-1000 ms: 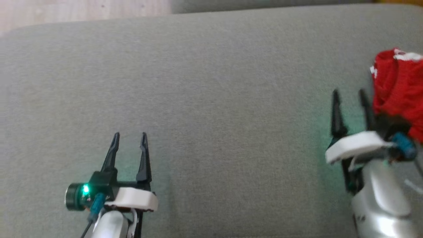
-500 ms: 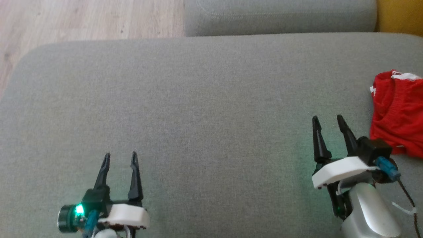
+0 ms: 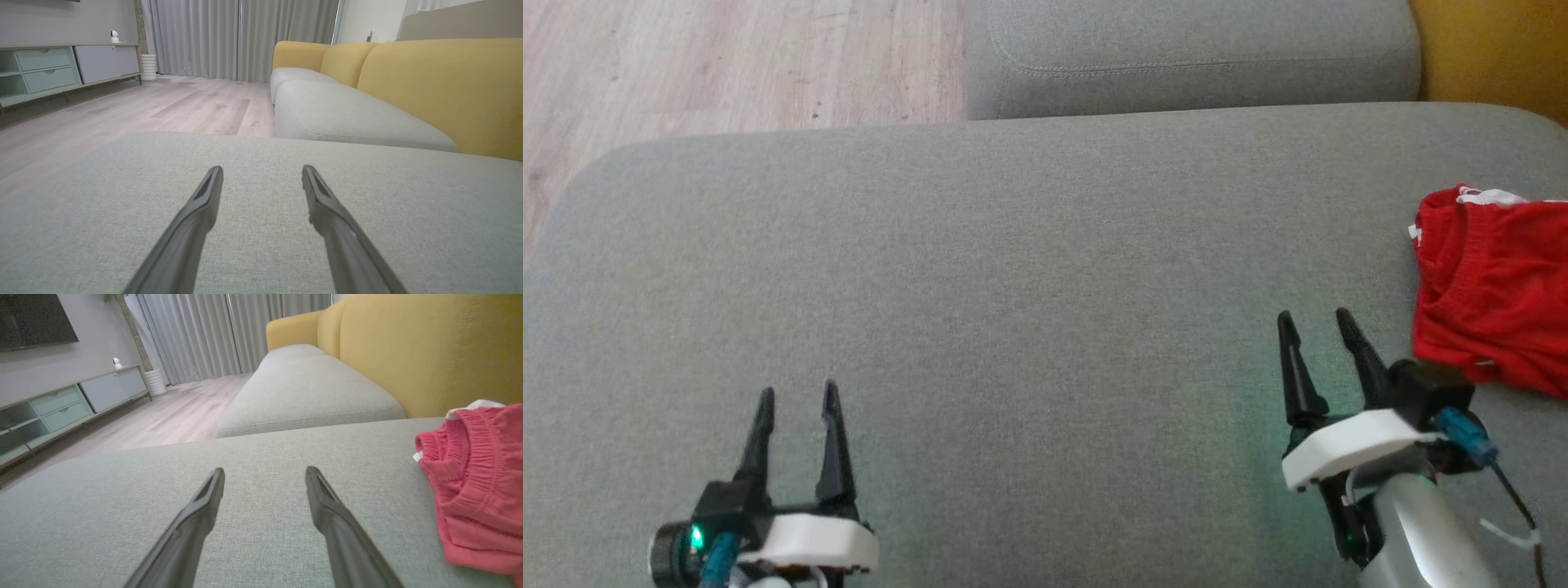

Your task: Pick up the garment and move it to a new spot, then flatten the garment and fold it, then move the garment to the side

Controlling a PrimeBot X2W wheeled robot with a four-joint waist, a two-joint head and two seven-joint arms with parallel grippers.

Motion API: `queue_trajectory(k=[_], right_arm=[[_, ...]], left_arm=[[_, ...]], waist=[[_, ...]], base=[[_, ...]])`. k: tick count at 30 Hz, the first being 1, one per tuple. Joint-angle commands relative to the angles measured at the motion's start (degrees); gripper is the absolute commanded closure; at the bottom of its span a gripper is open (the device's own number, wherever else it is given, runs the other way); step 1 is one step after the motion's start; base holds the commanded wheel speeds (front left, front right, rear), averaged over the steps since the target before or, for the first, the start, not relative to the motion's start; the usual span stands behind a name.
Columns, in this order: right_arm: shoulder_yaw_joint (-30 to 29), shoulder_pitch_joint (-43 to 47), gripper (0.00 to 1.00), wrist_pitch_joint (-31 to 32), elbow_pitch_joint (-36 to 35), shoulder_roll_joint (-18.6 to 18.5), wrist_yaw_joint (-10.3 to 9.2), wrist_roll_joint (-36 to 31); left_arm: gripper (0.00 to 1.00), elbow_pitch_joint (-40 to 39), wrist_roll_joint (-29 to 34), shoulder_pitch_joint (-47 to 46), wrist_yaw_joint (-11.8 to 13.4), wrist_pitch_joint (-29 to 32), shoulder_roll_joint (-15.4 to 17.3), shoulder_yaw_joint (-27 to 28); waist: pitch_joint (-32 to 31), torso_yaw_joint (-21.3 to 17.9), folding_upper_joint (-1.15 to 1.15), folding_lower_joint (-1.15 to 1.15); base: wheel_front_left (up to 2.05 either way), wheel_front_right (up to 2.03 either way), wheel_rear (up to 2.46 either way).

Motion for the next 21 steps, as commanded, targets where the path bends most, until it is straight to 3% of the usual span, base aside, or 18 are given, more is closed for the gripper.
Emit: queue_trajectory(k=[1,5,21], right_arm=[[0.0,0.0,1.0,0.0,-0.1,0.0,0.0,0.0],[0.1,1.6,1.0,0.3,3.2,0.2,-0.01,0.2],[-1.4,2.2,1.0,2.9,0.7,0.1,0.04,10.6]], left_arm=[[1.0,-0.1,-0.1,0.0,-0.2,0.0,0.0,0.1],[1.0,3.2,-0.4,1.0,-0.2,0.1,0.0,-0.1],[1.0,2.3,-10.8,0.3,-1.4,2.8,0.0,1.4]], waist=[[0.0,-0.1,0.0,0.0],[0.0,-0.1,0.0,0.0],[-0.1,-0.3,0.0,0.0]], base=[[0.0,0.0,0.0],[0.0,0.0,0.0],[0.0,0.0,0.0]])
